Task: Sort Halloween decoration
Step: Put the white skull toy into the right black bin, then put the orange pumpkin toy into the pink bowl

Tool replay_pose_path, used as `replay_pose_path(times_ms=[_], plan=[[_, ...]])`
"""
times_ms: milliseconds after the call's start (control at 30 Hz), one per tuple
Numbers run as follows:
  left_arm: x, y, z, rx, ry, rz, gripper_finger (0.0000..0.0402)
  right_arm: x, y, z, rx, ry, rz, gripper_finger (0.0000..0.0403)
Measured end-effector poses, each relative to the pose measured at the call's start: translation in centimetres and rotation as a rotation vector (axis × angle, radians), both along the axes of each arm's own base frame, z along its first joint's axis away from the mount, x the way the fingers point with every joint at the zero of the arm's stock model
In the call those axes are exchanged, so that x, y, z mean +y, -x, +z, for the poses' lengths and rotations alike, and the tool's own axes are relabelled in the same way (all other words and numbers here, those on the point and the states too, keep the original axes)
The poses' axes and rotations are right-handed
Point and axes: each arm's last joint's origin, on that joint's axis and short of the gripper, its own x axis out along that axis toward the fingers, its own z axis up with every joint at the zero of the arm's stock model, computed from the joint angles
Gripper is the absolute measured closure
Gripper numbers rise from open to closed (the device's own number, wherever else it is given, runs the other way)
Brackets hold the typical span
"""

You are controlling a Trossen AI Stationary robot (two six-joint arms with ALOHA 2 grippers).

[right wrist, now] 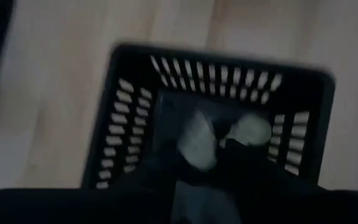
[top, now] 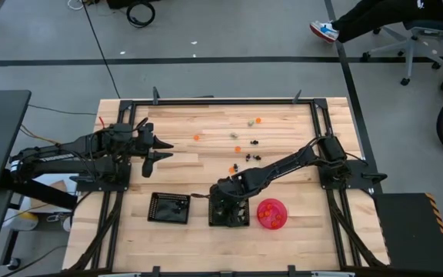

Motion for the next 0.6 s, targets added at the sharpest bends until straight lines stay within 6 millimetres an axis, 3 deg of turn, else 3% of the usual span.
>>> replay_pose_path(times_ms=[333, 600], plan=[[0.0, 0.0, 0.0, 0.000, 0.000, 0.000, 0.0285, -0.7, -0.5, 1.7, 0.023, 0.022, -0.034, 0.0247], [0.0, 0.0, 0.0, 0.004, 0.001, 0.000, 0.0285, -2.9, 0.0, 3.3, 0.057, 0.210, -0.150, 0.0249]])
